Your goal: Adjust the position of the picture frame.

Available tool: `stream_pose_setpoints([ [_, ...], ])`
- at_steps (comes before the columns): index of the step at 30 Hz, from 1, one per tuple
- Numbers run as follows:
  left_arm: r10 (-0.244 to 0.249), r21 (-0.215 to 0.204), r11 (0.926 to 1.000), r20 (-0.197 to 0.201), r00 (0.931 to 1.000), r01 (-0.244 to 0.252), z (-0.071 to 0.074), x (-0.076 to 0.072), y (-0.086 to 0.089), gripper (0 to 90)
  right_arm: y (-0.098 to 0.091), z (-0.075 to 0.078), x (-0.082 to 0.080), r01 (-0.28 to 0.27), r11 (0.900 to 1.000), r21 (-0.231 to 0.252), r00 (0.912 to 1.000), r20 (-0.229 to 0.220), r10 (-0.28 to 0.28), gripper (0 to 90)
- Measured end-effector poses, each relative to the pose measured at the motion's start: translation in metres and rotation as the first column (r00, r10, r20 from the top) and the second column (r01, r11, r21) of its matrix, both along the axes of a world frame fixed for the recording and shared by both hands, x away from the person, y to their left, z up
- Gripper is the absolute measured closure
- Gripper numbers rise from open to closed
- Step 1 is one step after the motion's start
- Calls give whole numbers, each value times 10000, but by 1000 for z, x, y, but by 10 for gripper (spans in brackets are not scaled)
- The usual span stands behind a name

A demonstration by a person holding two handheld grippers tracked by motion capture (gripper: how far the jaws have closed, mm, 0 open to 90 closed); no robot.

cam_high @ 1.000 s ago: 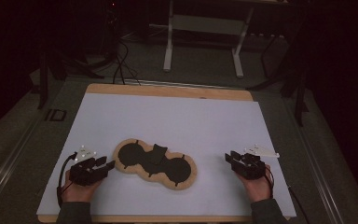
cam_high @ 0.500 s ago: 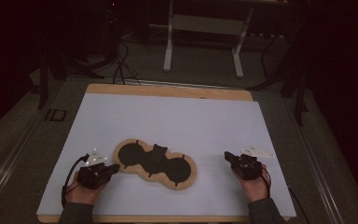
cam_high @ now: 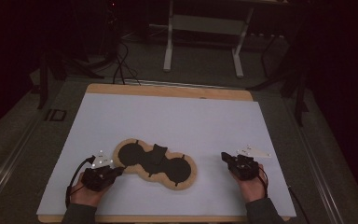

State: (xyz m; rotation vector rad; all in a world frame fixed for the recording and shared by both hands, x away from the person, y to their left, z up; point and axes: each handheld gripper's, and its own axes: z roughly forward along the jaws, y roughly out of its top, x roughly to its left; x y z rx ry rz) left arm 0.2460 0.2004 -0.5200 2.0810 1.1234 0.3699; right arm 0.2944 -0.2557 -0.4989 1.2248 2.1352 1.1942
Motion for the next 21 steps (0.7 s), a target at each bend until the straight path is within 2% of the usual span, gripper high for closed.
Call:
stream_pose_setpoints([
  [2,-42,217,9998,-23,10000,43,-2,1,-3,898,3,-1,1,-174,9998,-69,9998,-124,174,899],
  [10,-326,440,9985,-103,9994,331,-4,2,-10,899,6,-2,1,-329,9994,-141,9993,-190,326,900],
  [13,-640,617,9960,-178,9978,649,-5,1,-14,899,9,-2,1,-440,9989,-164,9988,-216,436,900],
  [21,-894,840,9922,-306,9955,917,-7,3,-17,899,15,-4,1,-684,9971,-343,9973,-308,674,900],
])
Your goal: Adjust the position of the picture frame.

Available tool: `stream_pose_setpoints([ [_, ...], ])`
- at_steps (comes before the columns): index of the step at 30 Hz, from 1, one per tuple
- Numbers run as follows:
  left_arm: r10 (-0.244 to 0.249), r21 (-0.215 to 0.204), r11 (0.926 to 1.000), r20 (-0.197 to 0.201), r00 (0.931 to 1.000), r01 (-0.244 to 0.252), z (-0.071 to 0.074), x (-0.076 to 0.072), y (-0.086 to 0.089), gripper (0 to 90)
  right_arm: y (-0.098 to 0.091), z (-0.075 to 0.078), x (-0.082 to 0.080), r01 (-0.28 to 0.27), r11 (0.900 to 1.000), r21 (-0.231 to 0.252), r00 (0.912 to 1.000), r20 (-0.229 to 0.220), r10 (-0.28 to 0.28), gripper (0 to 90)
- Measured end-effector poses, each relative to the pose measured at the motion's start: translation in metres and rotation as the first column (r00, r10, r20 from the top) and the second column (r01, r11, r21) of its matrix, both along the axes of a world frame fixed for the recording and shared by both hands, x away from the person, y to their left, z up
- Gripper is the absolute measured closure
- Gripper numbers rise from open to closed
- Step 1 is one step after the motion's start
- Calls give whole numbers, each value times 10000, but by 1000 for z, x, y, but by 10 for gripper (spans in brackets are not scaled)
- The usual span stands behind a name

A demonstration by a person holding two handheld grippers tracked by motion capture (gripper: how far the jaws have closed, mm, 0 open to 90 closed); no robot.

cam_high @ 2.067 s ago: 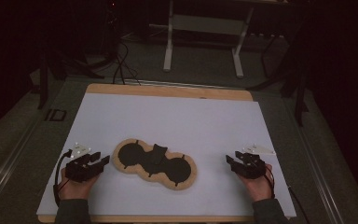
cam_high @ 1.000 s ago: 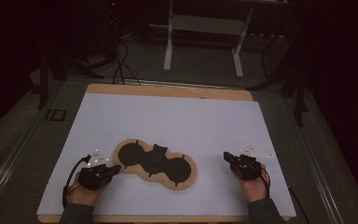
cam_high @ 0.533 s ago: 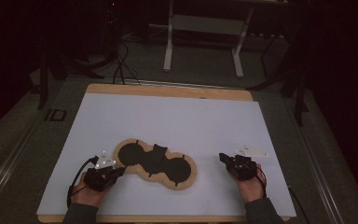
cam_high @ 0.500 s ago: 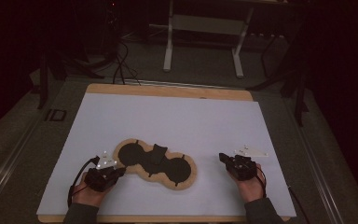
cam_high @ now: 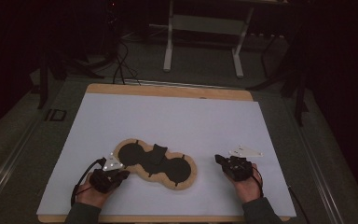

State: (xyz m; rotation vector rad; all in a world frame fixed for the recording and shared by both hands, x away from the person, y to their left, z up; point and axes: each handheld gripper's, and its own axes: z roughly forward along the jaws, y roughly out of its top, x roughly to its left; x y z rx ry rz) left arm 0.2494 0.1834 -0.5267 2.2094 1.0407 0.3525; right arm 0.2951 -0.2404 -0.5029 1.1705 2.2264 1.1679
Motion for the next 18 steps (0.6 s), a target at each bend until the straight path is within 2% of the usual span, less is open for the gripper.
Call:
stream_pose_setpoints([
  [5,-94,67,9999,-9,10000,94,-1,2,-3,900,5,-1,0,-148,9998,-111,9999,-23,148,900],
  [11,-350,455,9983,-98,9993,354,-4,5,-13,900,8,-1,1,-286,9994,-208,9996,-40,285,900],
  [18,-153,441,9989,-56,9999,156,-5,9,-14,900,8,-1,2,-316,9993,-176,9995,-86,315,900],
])
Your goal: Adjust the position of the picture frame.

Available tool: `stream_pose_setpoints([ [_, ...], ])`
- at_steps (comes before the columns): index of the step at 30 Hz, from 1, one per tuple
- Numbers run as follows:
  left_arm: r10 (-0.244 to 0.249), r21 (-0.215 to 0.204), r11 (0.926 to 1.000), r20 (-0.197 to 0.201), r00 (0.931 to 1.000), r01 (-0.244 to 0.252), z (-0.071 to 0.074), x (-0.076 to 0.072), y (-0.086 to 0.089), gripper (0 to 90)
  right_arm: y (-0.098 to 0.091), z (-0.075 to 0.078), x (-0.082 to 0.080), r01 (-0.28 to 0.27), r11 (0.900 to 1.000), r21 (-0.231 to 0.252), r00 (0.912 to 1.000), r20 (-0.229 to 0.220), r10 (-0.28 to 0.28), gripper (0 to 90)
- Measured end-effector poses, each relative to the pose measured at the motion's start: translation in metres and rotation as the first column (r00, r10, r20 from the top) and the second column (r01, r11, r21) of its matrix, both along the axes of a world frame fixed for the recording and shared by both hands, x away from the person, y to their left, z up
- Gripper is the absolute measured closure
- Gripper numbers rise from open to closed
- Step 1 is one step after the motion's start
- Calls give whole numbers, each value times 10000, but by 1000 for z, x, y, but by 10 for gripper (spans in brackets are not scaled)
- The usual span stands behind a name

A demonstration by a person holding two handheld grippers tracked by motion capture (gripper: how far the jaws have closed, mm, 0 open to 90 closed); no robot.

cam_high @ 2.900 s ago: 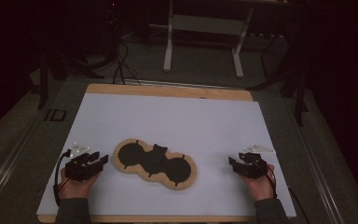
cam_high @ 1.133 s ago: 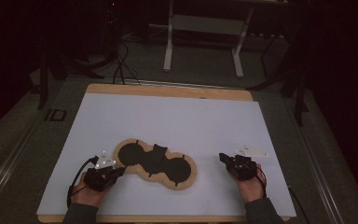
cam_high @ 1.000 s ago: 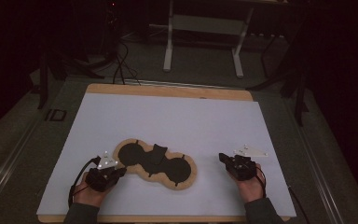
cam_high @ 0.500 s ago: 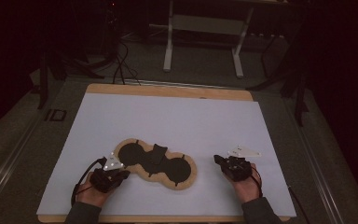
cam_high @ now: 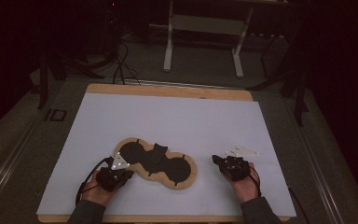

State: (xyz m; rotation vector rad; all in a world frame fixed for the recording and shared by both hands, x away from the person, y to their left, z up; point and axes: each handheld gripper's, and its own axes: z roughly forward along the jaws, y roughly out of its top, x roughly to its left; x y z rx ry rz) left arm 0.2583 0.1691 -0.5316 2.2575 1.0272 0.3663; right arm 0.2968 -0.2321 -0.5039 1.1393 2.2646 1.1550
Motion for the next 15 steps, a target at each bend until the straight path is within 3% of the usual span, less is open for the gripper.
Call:
stream_pose_setpoints([
  [15,828,-437,9955,-177,9964,-835,-1,14,-1,900,15,4,13,-534,9985,81,9986,17,534,900],
])
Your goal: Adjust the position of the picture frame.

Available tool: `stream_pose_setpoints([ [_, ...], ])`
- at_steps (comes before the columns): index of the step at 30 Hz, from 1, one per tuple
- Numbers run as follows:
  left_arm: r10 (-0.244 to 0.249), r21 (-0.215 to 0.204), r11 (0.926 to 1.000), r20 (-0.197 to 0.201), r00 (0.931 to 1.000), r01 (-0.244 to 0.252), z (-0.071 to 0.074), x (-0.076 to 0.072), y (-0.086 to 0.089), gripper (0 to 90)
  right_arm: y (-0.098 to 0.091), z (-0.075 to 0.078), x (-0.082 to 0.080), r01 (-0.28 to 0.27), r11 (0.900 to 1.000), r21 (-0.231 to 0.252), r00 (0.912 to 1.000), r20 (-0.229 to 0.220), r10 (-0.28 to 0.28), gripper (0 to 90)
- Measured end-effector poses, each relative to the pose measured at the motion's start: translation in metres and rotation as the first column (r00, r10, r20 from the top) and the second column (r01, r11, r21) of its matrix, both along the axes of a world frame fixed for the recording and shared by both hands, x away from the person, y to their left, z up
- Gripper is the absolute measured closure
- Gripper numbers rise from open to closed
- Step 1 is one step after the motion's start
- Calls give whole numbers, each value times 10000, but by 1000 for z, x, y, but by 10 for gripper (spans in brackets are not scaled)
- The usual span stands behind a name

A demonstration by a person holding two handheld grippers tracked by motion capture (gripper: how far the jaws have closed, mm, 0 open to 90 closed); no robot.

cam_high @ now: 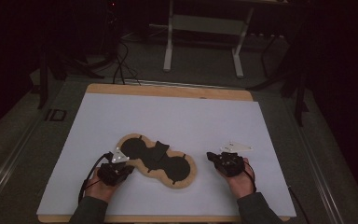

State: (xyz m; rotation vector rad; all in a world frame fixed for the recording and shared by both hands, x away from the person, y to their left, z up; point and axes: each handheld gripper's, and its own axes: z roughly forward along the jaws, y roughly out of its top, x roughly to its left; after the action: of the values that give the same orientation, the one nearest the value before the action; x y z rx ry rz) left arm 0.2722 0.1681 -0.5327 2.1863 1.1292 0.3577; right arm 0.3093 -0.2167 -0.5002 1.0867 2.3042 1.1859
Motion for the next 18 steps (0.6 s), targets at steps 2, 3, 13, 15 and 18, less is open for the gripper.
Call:
stream_pose_setpoints([
  [2,65,-68,10000,-13,10000,-65,0,2,0,900,6,-1,3,-162,9997,-156,9999,13,162,900],
  [3,85,-91,9999,-40,10000,-86,0,2,0,900,8,-1,4,-216,9996,-194,9998,7,216,900],
  [13,322,-23,9995,99,9994,-322,-1,8,-11,900,26,-7,13,-651,9973,-331,9978,-157,646,900],
  [15,330,27,9995,167,9993,-330,-1,9,-15,900,30,-10,15,-689,9971,-333,9974,-245,682,900],
  [18,385,103,9992,265,9989,-388,-1,9,-18,900,32,-12,16,-746,9964,-391,9968,-304,734,900],
])
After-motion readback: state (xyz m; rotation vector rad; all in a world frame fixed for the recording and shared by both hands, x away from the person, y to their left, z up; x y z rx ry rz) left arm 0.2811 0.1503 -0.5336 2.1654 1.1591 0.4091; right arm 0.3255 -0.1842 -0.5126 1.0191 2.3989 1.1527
